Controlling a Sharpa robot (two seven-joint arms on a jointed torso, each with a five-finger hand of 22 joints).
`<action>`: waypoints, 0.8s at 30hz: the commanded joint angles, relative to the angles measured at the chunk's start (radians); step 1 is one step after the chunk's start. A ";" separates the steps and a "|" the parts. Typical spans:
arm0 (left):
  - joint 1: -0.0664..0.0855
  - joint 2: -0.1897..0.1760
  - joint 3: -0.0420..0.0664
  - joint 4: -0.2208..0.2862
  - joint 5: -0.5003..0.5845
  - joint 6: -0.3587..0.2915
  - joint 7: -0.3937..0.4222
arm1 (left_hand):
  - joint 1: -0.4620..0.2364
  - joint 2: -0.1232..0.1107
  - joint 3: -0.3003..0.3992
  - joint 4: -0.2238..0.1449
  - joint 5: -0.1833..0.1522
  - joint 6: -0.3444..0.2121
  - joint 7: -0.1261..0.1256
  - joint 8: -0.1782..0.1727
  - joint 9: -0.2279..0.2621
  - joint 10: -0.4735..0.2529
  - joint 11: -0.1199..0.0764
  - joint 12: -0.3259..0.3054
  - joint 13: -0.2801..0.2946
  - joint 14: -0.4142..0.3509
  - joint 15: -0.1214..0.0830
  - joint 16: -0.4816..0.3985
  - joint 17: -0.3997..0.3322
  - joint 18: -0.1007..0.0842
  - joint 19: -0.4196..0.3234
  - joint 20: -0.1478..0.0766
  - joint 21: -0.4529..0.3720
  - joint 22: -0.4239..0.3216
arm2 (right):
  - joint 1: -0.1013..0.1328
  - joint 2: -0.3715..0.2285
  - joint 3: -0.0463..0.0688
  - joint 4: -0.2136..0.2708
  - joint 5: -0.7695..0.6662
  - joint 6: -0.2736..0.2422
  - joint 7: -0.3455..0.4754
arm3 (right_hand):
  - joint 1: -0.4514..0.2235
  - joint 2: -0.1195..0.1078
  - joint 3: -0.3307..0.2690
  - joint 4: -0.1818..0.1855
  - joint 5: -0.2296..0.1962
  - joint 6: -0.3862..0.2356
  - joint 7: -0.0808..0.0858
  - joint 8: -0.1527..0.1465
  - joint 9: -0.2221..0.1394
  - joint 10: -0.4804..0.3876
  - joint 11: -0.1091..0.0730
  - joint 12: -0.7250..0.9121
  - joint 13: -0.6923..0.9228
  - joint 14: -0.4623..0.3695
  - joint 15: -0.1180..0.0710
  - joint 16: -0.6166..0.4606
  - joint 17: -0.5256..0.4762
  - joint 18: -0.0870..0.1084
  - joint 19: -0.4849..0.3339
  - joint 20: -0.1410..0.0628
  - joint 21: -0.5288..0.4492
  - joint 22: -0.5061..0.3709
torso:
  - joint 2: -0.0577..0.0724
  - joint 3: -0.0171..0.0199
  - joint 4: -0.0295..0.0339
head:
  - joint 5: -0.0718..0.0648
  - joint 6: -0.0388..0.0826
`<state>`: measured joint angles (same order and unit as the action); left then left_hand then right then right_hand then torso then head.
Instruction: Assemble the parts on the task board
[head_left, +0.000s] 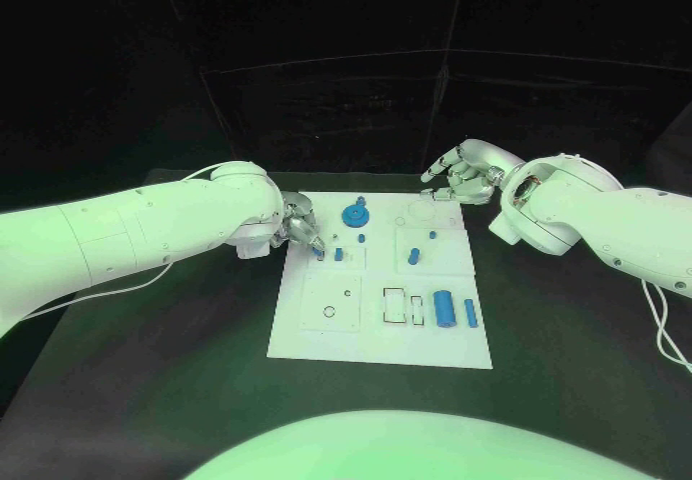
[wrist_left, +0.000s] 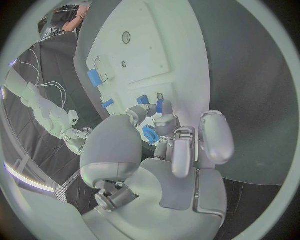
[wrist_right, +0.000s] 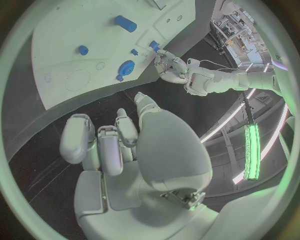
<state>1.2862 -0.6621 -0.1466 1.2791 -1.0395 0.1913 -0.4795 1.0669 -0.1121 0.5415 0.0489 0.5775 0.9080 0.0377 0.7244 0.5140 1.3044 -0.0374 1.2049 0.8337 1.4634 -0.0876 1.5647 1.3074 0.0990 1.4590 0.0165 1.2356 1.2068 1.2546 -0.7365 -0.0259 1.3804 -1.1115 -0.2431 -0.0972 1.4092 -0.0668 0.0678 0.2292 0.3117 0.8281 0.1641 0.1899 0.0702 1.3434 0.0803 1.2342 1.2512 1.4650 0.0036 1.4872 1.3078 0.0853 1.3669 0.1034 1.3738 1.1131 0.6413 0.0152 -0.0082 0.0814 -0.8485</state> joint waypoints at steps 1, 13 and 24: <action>-0.003 0.000 -0.005 0.003 -0.003 0.023 0.007 | 0.010 0.002 0.144 -0.152 0.006 0.005 0.000 -0.006 -0.001 0.008 -0.001 0.004 -0.001 0.107 -0.007 0.006 0.263 -0.015 0.011 -0.002 0.004 0.000 | 0.002 0.001 0.001 0.002 -0.002 0.001 0.007 | -0.004 0.004 -0.006 -0.001 0.006 0.007 0.001 0.003 -0.001 0.002 -0.006 0.002 0.000 0.070 -0.008 -0.005 0.102 0.002 -0.004 -0.002 -0.004 -0.001 | 0.000 0.0002 0.0003 | -0.001 0.001; -0.003 0.001 -0.009 0.006 0.012 0.049 0.010 | 0.010 0.002 0.144 -0.151 0.006 0.006 0.000 -0.007 -0.002 0.008 -0.001 0.004 -0.002 0.107 -0.007 0.006 0.263 -0.015 0.011 -0.002 0.004 0.000 | 0.002 0.002 0.001 0.000 -0.002 0.004 0.009 | -0.004 0.004 -0.006 -0.001 0.006 0.007 0.001 0.003 -0.001 0.002 -0.006 0.002 0.000 0.070 -0.008 -0.005 0.102 0.002 -0.004 -0.002 -0.004 -0.001 | 0.000 0.0007 0.0003 | 0.001 0.001; -0.003 0.012 -0.009 0.003 0.022 0.052 0.011 | 0.009 0.003 0.144 -0.151 0.006 0.006 0.000 -0.007 -0.002 0.008 -0.001 0.003 -0.003 0.107 -0.007 0.006 0.263 -0.014 0.011 -0.002 0.002 -0.002 | 0.002 0.003 0.001 0.000 -0.002 0.005 0.009 | -0.004 0.003 -0.007 -0.001 0.006 0.008 0.000 0.004 -0.001 0.001 -0.006 0.001 -0.001 0.070 -0.008 -0.005 0.102 0.002 -0.004 -0.002 -0.005 -0.002 | 0.000 0.0010 -0.0004 | 0.004 0.000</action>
<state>1.2876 -0.6539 -0.1530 1.2808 -1.0274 0.2198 -0.4784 1.0697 -0.1094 0.5439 0.0465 0.5809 0.9115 0.0415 0.7229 0.5139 1.3058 -0.0353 1.2045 0.8313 1.4634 -0.0875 1.5647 1.3074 0.0993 1.4588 0.0164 1.2356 1.2058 1.2544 -0.7344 -0.0259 1.3790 -1.1115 -0.2425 -0.0960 1.4092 -0.0668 0.0678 0.2292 0.3118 0.8281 0.1641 0.1899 0.0703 1.3434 0.0803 1.2342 1.2511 1.4651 0.0036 1.4872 1.3076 0.0852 1.3669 0.1034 1.3738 1.1122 0.6413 0.0156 -0.0077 0.0848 -0.8489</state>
